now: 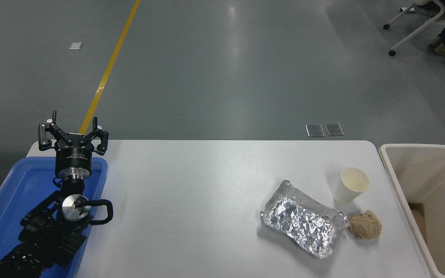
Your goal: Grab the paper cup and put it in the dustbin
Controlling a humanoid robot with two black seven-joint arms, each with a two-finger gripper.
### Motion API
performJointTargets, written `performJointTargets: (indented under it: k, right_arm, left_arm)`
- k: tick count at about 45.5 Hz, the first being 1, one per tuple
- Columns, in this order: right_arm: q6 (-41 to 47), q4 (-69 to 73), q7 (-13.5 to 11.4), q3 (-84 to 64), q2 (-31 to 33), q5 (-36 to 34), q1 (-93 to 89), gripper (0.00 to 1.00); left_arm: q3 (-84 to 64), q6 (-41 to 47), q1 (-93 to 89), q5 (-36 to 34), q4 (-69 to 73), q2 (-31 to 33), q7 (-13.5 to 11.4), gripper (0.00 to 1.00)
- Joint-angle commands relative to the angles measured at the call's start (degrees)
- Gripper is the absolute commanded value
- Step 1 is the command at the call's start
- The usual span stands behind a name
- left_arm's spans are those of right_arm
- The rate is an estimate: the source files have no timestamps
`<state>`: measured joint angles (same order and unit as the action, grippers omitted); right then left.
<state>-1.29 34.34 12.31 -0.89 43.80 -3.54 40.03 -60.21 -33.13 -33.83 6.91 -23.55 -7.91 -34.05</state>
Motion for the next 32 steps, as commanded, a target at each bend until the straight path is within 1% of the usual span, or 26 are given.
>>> performJointTargets:
  k: [1,6,12,15,17,23,25,28,32]
  right_arm:
    - [0.1,11.4,-0.2,-0.8,5.3,16.5,5.2,1.00]
    - [0.6,9.8,-0.3,-0.8,4.2,17.0,5.9,1.00]
    - [1.1,9.8,-0.8,-3.1,4.4,15.7,9.2,1.00]
    - [1.1,10.0,-0.8,-10.4,4.2,13.4,14.1,1.00]
    - [1.1,10.0,-0.9,-16.8,3.4,10.3,18.6,1.00]
    - [1.1,10.2,-0.8,-36.6,-2.3,-1.4,30.6,1.00]
    - [1.2,10.6,-0.8,-41.7,-4.2,-4.4,34.1,1.00]
    - [1.2,12.2,-0.8,-47.9,-6.9,-6.4,38.4,1.00]
    - [3.1,15.9,-0.6,-54.0,-9.9,-6.4,43.9,1.00]
  left_arm:
    - [0.0,0.0,0.0,0.0,0.0,0.0,-0.1,0.99]
    - [-0.1,0.0,0.1,0.1,0.0,0.0,-0.1,0.99]
    - [0.0,0.0,0.0,-0.1,-0.1,0.0,0.0,0.99]
    - [0.0,0.0,0.0,-0.1,-0.1,0.0,0.0,0.99]
    - [0.0,0.0,0.0,-0.1,-0.1,0.1,0.0,0.99]
    - [0.0,0.0,0.0,-0.1,-0.1,0.1,0.0,0.99]
    - [0.0,0.0,0.0,-0.1,-0.1,0.1,0.0,0.99]
    - [0.0,0.0,0.0,-0.1,-0.1,0.1,0.0,0.99]
    - [0.0,0.0,0.0,-0.1,-0.1,0.1,0.0,0.99]
